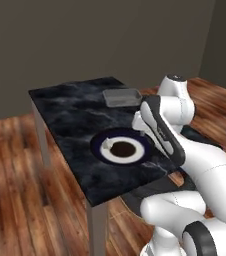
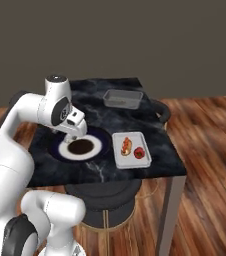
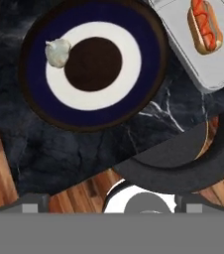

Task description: Place one cooked food and one vegetable from the large plate to each tupperware container.

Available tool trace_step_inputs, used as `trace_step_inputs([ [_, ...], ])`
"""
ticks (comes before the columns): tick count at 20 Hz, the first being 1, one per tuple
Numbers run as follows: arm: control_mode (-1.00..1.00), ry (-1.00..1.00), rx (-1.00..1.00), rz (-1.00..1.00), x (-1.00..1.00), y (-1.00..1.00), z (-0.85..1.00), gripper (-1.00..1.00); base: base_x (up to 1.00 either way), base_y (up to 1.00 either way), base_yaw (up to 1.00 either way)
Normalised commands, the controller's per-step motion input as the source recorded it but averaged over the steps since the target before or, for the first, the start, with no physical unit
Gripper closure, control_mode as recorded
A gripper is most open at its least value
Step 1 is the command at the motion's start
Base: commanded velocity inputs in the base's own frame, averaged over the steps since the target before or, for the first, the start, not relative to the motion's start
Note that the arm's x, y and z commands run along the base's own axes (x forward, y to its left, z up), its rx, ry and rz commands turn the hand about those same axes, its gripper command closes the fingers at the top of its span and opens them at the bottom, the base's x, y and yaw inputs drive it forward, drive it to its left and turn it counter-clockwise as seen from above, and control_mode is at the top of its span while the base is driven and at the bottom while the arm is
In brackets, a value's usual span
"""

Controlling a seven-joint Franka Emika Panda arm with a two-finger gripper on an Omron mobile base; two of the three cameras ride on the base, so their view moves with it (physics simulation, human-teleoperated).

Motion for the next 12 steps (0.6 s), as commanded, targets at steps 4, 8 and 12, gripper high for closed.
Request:
trace_step_inputs([
  [4, 1.0, 0.0, 0.0, 0.0, 0.0, 0.0, 0.0, -1.0, 0.25, 0.87, -0.06],
  [8, -1.0, 0.0, 0.0, 0.0, 0.11, 0.05, -0.05, -1.0, 0.27, 0.59, -0.03],
  [12, -1.0, 0.0, 0.05, -0.02, 0.02, -0.52, -0.05, -1.0, 0.0, 0.0, 0.0],
])
